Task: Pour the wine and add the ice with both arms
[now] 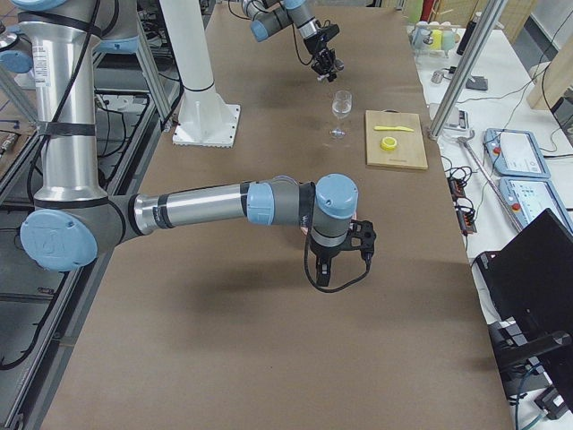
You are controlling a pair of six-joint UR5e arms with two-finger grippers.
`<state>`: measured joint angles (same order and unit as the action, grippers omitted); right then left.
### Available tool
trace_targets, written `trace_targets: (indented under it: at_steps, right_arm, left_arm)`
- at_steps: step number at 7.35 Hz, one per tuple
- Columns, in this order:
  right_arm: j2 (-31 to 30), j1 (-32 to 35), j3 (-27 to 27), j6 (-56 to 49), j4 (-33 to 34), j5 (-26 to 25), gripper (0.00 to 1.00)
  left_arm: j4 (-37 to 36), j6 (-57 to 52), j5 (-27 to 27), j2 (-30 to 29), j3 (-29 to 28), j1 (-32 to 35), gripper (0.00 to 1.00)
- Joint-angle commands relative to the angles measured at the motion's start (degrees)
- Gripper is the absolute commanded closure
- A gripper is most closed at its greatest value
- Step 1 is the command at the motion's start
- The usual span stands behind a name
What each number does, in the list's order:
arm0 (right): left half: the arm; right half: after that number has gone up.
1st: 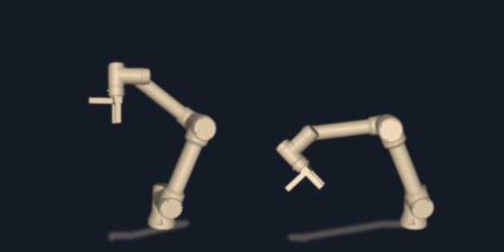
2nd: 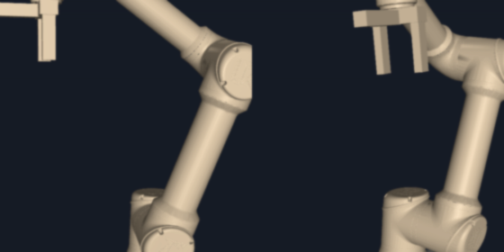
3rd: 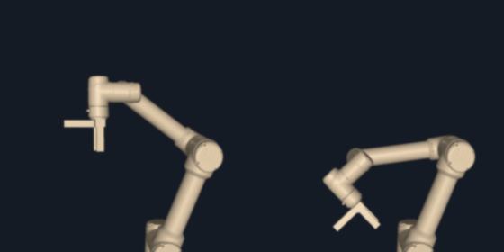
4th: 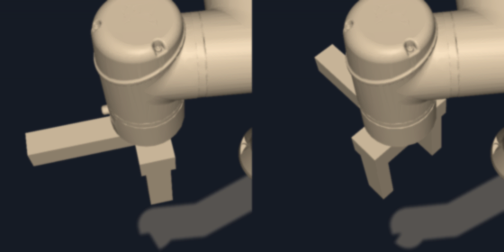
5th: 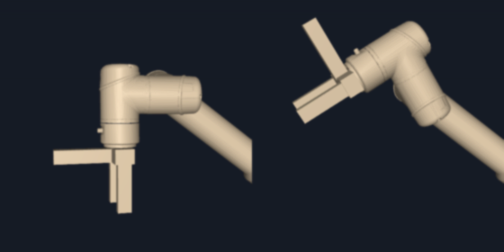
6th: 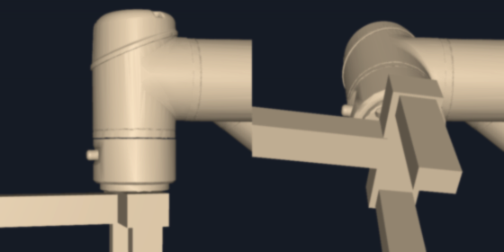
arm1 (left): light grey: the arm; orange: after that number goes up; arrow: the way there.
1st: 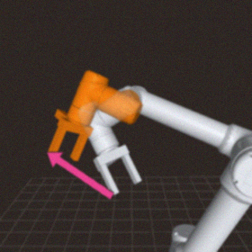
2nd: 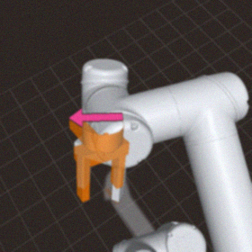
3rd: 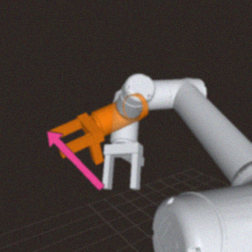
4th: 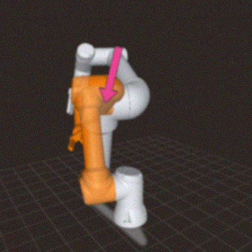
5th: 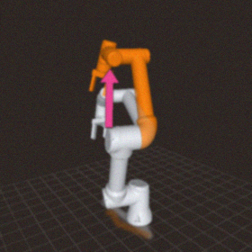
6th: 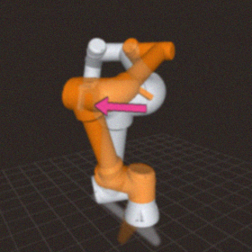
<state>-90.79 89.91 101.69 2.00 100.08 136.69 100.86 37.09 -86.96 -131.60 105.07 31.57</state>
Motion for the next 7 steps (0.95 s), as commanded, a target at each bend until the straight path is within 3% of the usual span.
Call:
trace_targets:
  at_steps: [1, 3, 5, 7]
  right_arm:
    - [0.09, 0.0, -0.09, 0.02, 0.03, -0.02, 0.0]
    - [0.09, 0.0, -0.35, -0.07, 0.03, -0.2, 0.0]
    - [-0.09, 0.0, -0.35, -0.07, 0.03, -0.2, 0.0]
    - [-0.09, 0.0, -0.53, -0.07, 0.03, -0.11, 0.0]
  left_arm:
    - [-10.63, -2.97, -0.14, -6.36, -1.53, 0.07, 1.0]
    - [-16.8, -5.08, -0.14, -8.49, -1.98, 0.24, 1.0]
    - [-29.18, -8.42, -0.57, -13.48, -2.93, 1.2, 1.0]
    - [-30.02, -10.71, -3.39, -15.61, -7.4, 2.96, 1.0]
